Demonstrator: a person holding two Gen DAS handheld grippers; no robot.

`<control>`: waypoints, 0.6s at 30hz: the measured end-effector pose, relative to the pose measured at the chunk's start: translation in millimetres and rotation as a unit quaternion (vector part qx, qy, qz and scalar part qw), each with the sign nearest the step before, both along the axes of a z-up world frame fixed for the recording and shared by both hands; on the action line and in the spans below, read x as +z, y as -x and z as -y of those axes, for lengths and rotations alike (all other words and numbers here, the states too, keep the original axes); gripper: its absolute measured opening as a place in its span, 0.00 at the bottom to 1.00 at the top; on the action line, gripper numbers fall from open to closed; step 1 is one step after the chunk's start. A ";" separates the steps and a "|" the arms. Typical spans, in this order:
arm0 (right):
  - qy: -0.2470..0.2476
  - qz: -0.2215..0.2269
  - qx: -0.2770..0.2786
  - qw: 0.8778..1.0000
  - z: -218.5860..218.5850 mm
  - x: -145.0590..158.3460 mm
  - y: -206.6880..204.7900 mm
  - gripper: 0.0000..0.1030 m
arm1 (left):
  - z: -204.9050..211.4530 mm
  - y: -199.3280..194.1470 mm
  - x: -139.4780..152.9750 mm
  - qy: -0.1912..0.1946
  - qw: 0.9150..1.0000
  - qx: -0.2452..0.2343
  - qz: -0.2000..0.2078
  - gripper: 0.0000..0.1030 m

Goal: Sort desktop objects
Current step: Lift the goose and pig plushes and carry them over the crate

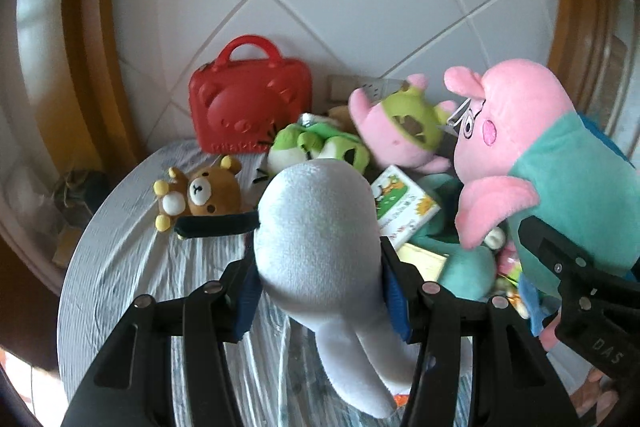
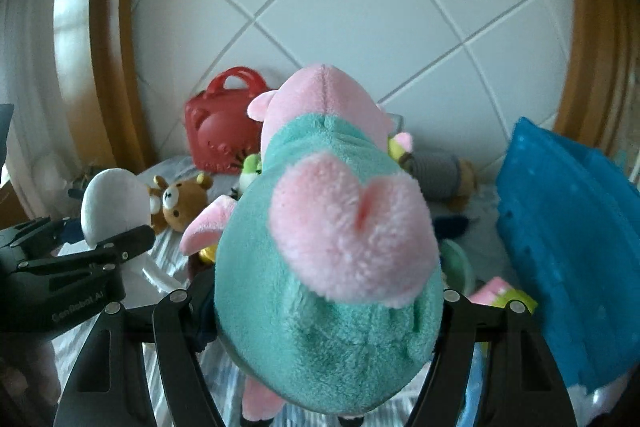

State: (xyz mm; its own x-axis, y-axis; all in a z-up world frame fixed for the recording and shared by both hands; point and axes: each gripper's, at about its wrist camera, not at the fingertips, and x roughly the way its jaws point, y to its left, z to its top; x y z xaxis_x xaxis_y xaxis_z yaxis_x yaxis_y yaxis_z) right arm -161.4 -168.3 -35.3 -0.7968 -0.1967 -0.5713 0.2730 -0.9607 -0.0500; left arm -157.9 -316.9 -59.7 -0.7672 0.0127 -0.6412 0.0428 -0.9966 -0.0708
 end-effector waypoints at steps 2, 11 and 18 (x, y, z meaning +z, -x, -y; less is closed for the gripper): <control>0.004 -0.002 -0.009 1.000 -6.8 4.2 -10.8 0.71 | -8.2 -9.8 5.3 -0.001 1.000 -0.014 -0.006 0.50; 0.023 -0.024 -0.032 0.999 -70.2 23.4 -51.7 0.71 | -68.9 -36.7 25.4 0.011 0.999 -0.033 -0.025 0.50; 0.016 -0.040 -0.013 0.999 -150.5 36.5 -64.3 0.71 | -145.9 -51.7 34.4 -0.001 0.999 -0.014 -0.041 0.51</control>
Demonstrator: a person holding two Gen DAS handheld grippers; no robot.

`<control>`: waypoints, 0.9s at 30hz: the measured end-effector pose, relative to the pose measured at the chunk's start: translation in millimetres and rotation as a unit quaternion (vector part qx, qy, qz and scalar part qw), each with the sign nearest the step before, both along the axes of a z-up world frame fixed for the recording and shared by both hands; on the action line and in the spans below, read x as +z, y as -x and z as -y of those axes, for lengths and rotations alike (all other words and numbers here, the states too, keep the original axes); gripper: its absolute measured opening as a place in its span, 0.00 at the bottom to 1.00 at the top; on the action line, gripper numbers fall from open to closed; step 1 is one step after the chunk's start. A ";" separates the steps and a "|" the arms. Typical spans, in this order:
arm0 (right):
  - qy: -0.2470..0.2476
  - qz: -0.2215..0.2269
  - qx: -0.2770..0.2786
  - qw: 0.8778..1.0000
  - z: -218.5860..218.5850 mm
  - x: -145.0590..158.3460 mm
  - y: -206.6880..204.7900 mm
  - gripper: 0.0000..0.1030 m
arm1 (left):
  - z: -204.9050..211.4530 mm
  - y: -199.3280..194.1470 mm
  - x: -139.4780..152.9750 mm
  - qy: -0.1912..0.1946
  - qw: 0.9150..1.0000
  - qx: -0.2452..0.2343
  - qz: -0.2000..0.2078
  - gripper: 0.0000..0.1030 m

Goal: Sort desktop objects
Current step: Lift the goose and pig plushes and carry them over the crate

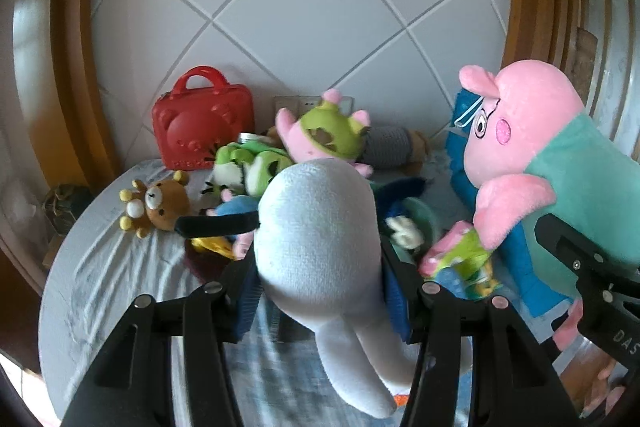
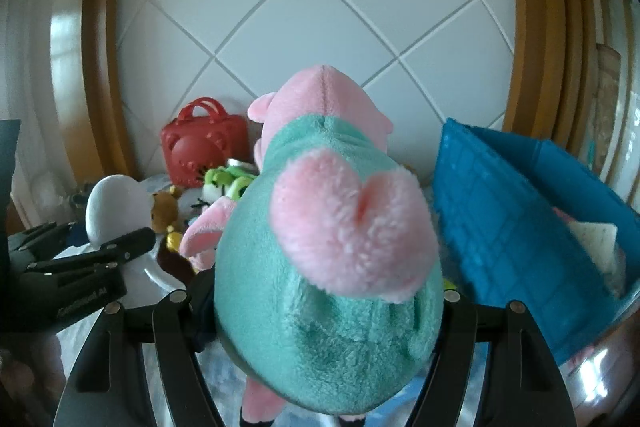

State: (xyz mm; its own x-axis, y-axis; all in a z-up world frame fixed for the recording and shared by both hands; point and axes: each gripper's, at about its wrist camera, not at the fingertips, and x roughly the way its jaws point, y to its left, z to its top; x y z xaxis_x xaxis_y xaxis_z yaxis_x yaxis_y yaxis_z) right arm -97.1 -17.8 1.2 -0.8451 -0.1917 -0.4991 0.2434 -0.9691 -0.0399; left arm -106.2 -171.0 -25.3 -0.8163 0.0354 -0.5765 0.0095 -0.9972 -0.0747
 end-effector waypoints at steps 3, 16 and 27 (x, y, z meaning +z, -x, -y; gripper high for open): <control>-0.005 -0.004 0.003 1.000 -31.1 2.9 -7.1 0.71 | -33.1 -4.0 2.8 -0.006 1.000 0.001 -0.003 0.50; 0.003 -0.026 -0.071 0.997 -119.6 16.8 -10.5 0.71 | -124.8 19.5 12.9 -0.007 0.997 -0.069 -0.017 0.50; 0.026 -0.078 -0.148 0.986 -224.8 48.9 -8.4 0.71 | -226.6 45.2 57.8 -0.015 0.990 -0.127 -0.067 0.51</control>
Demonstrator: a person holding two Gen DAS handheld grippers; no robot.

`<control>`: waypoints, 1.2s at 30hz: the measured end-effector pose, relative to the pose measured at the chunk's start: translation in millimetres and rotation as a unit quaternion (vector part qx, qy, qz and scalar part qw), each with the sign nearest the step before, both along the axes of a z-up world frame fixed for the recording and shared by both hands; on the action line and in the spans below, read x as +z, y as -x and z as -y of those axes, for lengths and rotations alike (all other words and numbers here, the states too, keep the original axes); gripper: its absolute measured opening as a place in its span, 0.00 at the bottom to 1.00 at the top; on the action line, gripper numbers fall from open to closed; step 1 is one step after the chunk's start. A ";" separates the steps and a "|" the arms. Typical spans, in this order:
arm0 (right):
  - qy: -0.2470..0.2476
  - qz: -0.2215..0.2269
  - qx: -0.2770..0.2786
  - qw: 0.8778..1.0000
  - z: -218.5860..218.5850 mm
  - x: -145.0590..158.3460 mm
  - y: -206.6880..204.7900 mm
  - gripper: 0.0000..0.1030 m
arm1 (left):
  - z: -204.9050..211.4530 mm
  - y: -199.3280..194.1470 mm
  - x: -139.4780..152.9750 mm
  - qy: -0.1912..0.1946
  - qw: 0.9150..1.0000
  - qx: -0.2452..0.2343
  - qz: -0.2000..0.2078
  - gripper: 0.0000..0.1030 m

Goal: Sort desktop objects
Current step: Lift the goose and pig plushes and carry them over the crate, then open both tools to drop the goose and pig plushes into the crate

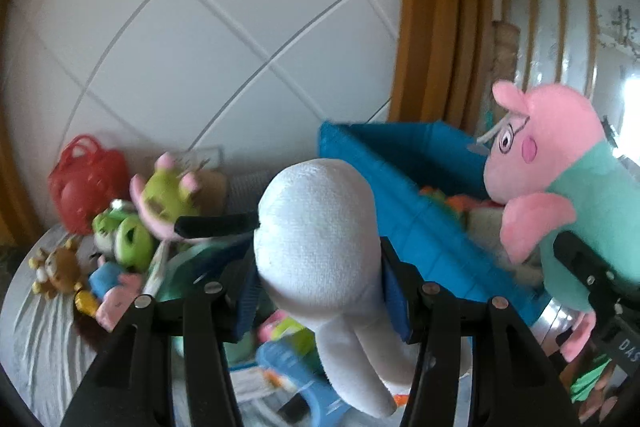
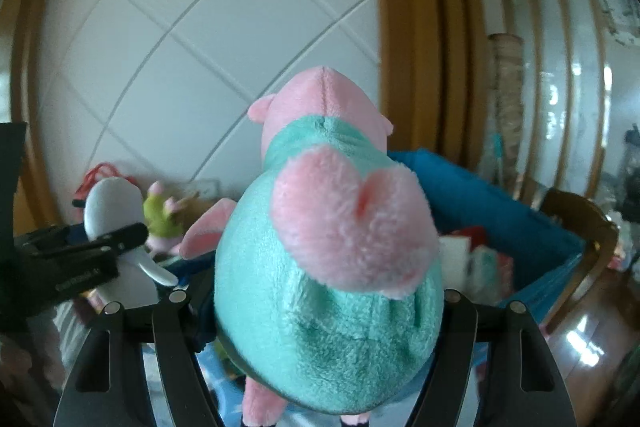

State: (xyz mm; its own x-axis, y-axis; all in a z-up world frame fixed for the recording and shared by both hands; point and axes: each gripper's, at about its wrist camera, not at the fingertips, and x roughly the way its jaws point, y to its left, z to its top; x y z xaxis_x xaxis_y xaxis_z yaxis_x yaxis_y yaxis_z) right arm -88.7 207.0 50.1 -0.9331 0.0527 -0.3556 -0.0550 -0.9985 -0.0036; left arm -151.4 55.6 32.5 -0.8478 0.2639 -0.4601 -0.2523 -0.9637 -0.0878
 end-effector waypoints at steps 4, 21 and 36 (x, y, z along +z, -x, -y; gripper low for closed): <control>-0.009 -0.011 -0.008 1.000 -52.1 8.0 18.4 0.71 | -62.5 9.4 19.2 -0.015 0.999 -0.010 -0.026 0.51; -0.001 0.022 0.025 0.999 -215.1 -0.4 102.1 0.74 | -237.7 67.5 8.5 0.023 0.999 0.019 0.030 0.54; 0.011 0.017 0.024 0.999 -252.6 -10.0 115.2 1.00 | -242.6 65.8 -1.3 0.044 0.997 0.055 0.042 0.96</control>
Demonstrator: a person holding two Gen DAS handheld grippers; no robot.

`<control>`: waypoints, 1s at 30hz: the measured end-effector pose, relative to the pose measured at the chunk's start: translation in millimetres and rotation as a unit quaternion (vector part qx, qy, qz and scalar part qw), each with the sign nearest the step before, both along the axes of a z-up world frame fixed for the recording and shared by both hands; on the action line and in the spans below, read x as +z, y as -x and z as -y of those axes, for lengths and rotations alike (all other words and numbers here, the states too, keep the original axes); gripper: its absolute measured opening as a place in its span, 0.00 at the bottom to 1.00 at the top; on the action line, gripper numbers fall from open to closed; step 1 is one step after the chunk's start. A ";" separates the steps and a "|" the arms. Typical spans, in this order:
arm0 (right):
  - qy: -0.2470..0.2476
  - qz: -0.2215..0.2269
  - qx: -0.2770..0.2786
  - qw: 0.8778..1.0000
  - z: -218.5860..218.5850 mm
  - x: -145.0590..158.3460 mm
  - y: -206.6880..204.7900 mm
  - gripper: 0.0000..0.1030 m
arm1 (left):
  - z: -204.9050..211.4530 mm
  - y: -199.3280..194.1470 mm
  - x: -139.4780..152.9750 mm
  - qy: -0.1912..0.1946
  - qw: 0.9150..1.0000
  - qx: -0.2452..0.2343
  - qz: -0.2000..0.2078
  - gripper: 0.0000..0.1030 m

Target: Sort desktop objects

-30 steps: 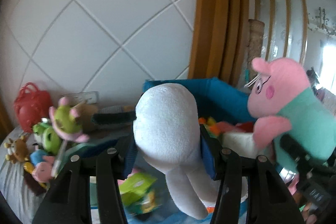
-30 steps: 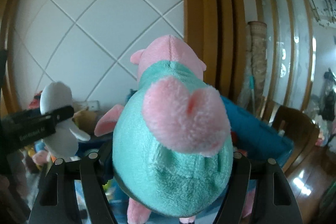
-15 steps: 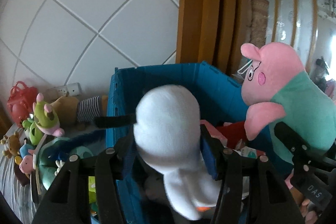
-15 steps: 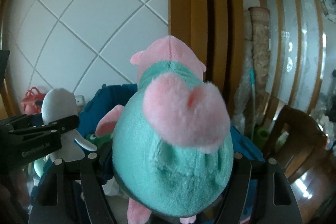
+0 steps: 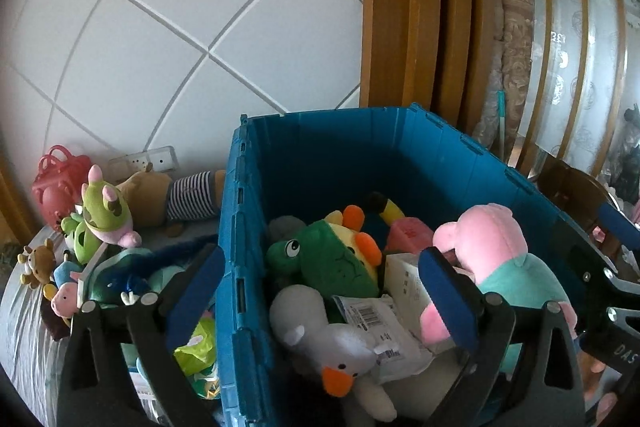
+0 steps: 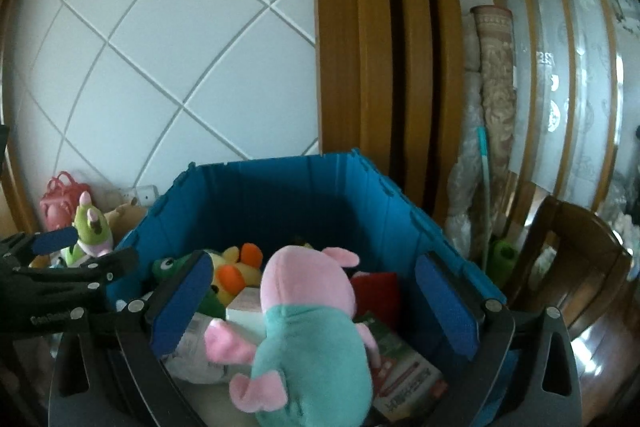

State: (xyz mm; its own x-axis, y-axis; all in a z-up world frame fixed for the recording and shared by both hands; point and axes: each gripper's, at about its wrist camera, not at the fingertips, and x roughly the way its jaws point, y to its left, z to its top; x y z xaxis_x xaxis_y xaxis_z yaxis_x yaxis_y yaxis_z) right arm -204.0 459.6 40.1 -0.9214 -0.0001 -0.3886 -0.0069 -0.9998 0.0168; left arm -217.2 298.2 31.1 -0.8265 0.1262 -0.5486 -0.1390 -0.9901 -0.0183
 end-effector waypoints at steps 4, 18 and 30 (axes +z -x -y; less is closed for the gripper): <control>0.002 -0.001 -0.002 1.000 3.0 -0.8 -6.8 1.00 | 3.4 -4.8 -0.7 0.000 1.000 -0.002 0.001 0.96; 0.000 0.002 0.015 1.000 40.3 -1.7 -26.5 1.00 | 50.3 -28.2 -2.7 -0.009 1.000 0.017 -0.002 1.00; -0.009 -0.001 0.007 1.000 113.4 -1.0 -58.4 1.00 | 127.5 -52.7 -3.1 -0.017 1.000 0.013 -0.005 1.00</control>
